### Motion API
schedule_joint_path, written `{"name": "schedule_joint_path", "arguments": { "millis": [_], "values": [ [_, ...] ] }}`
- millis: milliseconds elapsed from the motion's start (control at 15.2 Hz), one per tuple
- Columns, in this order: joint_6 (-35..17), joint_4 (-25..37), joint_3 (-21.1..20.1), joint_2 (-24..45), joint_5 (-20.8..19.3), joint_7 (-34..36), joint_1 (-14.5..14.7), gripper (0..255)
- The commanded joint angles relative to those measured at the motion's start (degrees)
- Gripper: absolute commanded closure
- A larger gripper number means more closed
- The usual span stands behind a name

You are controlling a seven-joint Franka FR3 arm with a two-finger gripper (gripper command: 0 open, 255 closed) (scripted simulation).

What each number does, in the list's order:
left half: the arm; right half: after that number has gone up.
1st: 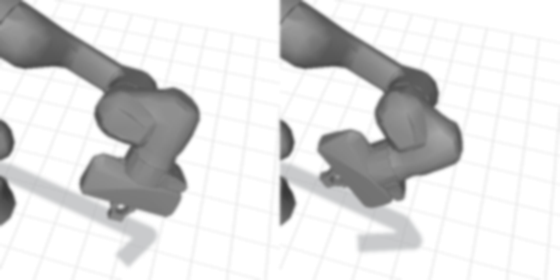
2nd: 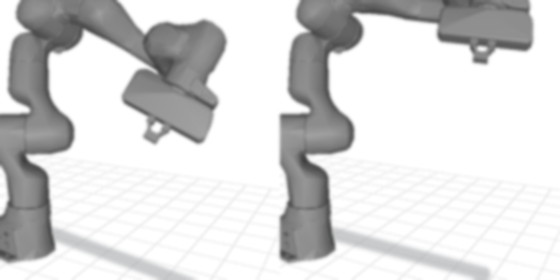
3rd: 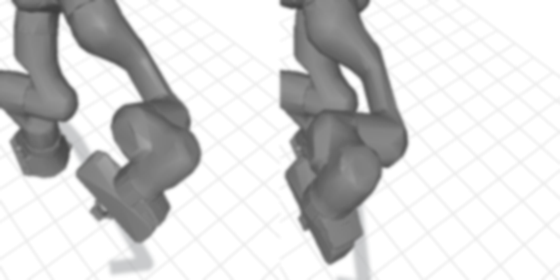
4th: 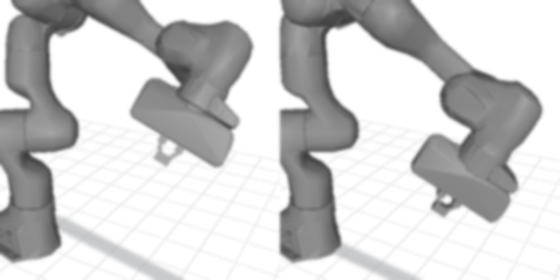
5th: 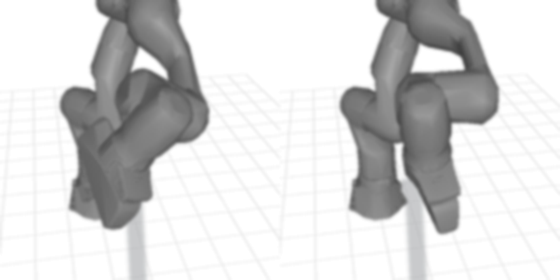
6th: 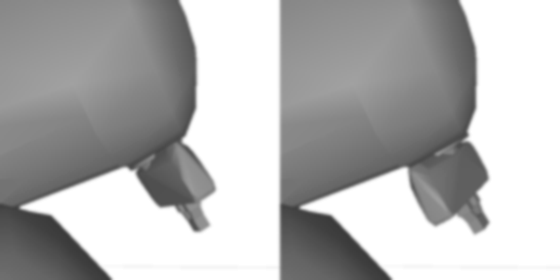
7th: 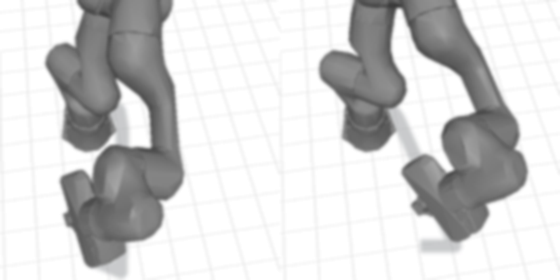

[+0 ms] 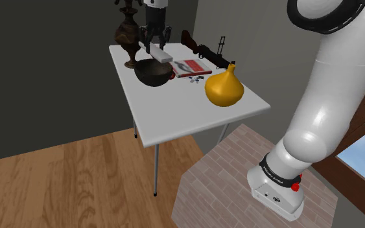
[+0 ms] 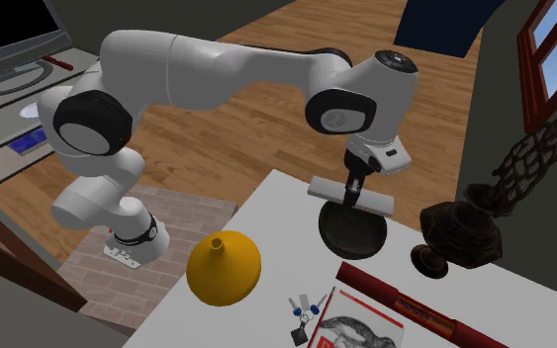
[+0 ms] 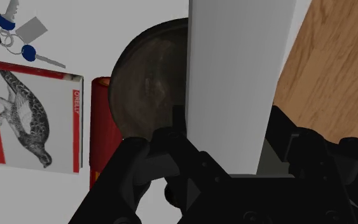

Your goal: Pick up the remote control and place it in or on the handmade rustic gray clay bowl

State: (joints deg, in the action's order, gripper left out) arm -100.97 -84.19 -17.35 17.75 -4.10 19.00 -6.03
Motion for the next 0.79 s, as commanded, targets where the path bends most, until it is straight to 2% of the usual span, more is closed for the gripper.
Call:
{"name": "schedule_joint_path", "arguments": {
  "millis": [0,726],
  "values": [
    [1.9,6.1,0.6,4.3,-1.0,-1.1,-0.1,255],
    [-6.4,-1.9,0.8,4.6,-1.2,-0.9,-0.5,255]
  ]
}}
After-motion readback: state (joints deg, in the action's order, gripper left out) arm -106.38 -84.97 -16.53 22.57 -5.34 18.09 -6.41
